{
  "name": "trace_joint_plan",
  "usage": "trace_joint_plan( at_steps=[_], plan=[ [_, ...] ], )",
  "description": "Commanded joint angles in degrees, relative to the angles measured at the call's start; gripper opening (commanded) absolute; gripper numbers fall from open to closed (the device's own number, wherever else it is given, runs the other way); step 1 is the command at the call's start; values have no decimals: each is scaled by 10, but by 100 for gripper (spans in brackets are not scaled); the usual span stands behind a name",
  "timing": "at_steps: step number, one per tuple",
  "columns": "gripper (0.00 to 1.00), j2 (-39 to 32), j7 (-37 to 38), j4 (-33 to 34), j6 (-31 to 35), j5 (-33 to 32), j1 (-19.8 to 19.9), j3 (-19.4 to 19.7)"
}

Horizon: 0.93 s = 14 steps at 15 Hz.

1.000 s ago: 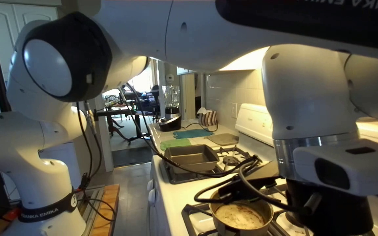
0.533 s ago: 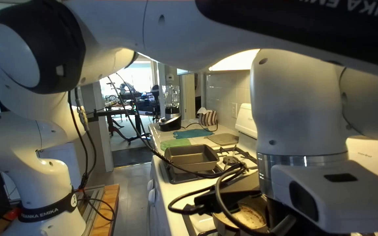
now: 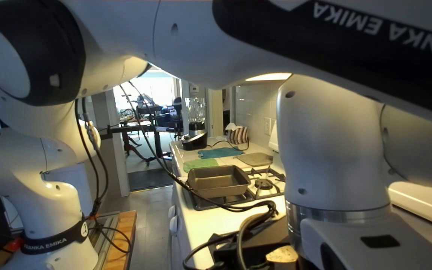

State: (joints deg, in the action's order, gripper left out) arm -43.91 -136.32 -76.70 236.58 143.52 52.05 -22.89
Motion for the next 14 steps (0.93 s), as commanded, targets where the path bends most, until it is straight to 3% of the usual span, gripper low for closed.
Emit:
trace_joint_plan(
  at_steps=[1, 14],
  plan=[
    [100, 22, 10, -34, -36, 13, 6, 3],
    [100, 12, 8, -34, -65, 13, -14, 36]
  ],
)
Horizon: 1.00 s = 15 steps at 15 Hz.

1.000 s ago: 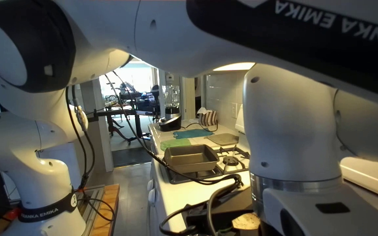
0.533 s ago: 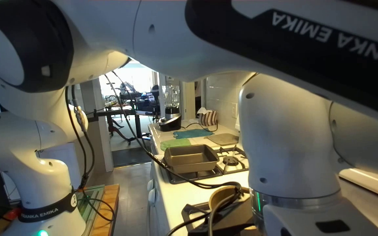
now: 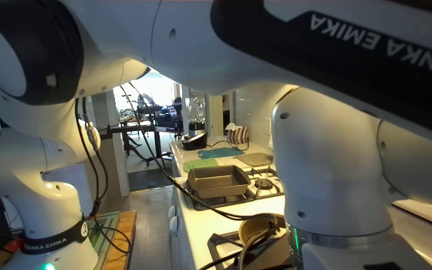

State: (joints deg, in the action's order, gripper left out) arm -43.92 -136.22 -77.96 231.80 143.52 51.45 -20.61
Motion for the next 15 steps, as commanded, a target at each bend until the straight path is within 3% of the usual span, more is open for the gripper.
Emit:
trace_joint_plan(
  at_steps=[1, 13, 14, 15],
  plan=[
    [100, 11, 8, -22, -19, 13, -9, 14],
    [100, -2, 20, -22, -45, 9, -27, 32],
    [95, -3, 21, -22, -46, 8, -29, 33],
    [72, -3, 22, -22, -47, 8, -30, 33]
  ],
)
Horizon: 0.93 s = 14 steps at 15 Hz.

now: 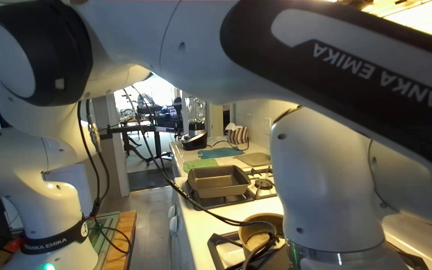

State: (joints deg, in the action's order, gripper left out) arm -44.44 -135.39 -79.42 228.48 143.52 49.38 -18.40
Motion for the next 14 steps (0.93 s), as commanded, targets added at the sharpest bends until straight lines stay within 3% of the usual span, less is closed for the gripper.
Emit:
trace_joint_plan(
  at_steps=[1, 3, 11, 14],
  plan=[
    [70, 2, 14, -7, -15, 7, -11, 11],
    [61, 0, 14, -4, -15, 7, -13, 12],
    [3, -3, 15, -1, -20, 4, -17, 16],
    [6, -4, 16, 0, -20, 4, -17, 17]
  ],
)
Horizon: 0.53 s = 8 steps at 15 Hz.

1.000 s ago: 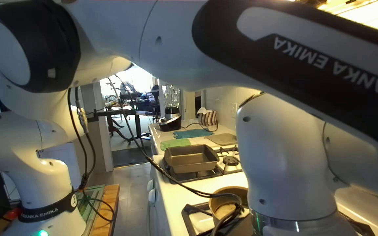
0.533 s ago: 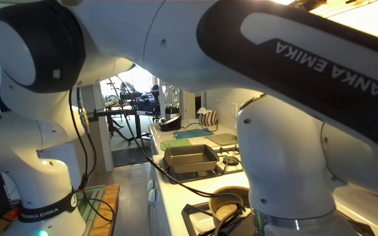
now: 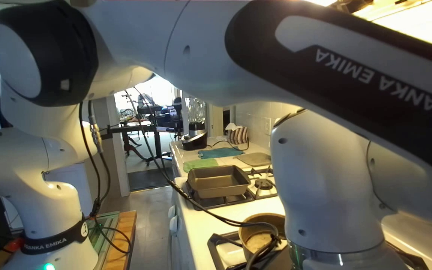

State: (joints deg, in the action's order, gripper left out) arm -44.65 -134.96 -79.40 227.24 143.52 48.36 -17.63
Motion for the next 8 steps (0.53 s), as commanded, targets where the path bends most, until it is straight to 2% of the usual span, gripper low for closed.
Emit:
trace_joint_plan(
  at_steps=[1, 8],
  plan=[
    [6, -1, 11, 0, -7, 5, -6, 8],
    [6, 30, 9, -19, 3, 9, -10, 5]
  ],
)
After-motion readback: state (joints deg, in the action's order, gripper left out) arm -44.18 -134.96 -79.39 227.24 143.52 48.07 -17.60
